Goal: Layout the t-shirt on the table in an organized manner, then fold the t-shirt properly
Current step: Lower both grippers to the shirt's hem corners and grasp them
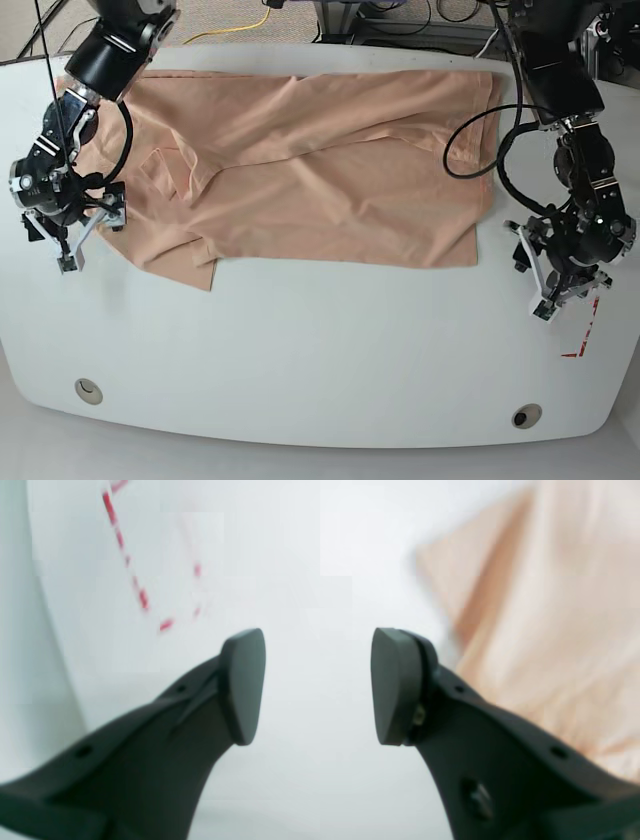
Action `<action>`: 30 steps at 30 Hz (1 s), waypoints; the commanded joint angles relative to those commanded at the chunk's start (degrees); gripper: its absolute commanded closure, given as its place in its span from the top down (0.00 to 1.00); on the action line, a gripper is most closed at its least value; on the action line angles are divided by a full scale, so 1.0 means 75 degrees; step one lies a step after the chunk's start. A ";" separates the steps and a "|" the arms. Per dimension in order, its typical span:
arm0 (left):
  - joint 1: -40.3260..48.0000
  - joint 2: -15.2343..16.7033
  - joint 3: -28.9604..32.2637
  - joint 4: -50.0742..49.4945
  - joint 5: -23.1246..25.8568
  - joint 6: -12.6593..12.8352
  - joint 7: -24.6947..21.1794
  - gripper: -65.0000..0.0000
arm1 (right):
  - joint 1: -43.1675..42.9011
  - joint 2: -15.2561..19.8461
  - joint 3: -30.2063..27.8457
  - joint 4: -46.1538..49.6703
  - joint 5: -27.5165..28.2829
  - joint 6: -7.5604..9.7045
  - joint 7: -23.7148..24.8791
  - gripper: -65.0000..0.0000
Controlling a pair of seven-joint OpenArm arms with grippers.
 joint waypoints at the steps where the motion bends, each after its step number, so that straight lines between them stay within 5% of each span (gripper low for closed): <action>1: -0.0035 0.0059 0.0000 -0.0070 0.0047 0.0000 -0.0070 0.48 | 0.0129 0.0105 0.0000 -0.0258 0.0000 0.0000 0.0117 0.95; 10: -0.0117 0.0188 0.0000 -0.0621 0.0375 0.0000 -0.0680 0.48 | 0.0903 0.0949 -0.0469 -0.3434 0.0082 0.0000 0.2004 0.95; 20: -0.0082 0.0152 0.0000 -0.0680 0.0375 0.0000 -0.0680 0.48 | 0.0586 0.0844 -0.0457 -0.3845 0.0094 0.0000 0.2356 0.93; 25: -0.0070 0.0141 0.0000 -0.0680 0.0375 0.0000 -0.0680 0.48 | 0.0445 0.0762 -0.0457 -0.3833 0.0094 0.0000 0.2356 0.64; 30: -0.0059 0.0129 0.0000 -0.0703 0.0387 0.0000 -0.0680 0.48 | 0.0434 0.0610 -0.0457 -0.3821 0.0094 0.0000 0.2356 0.14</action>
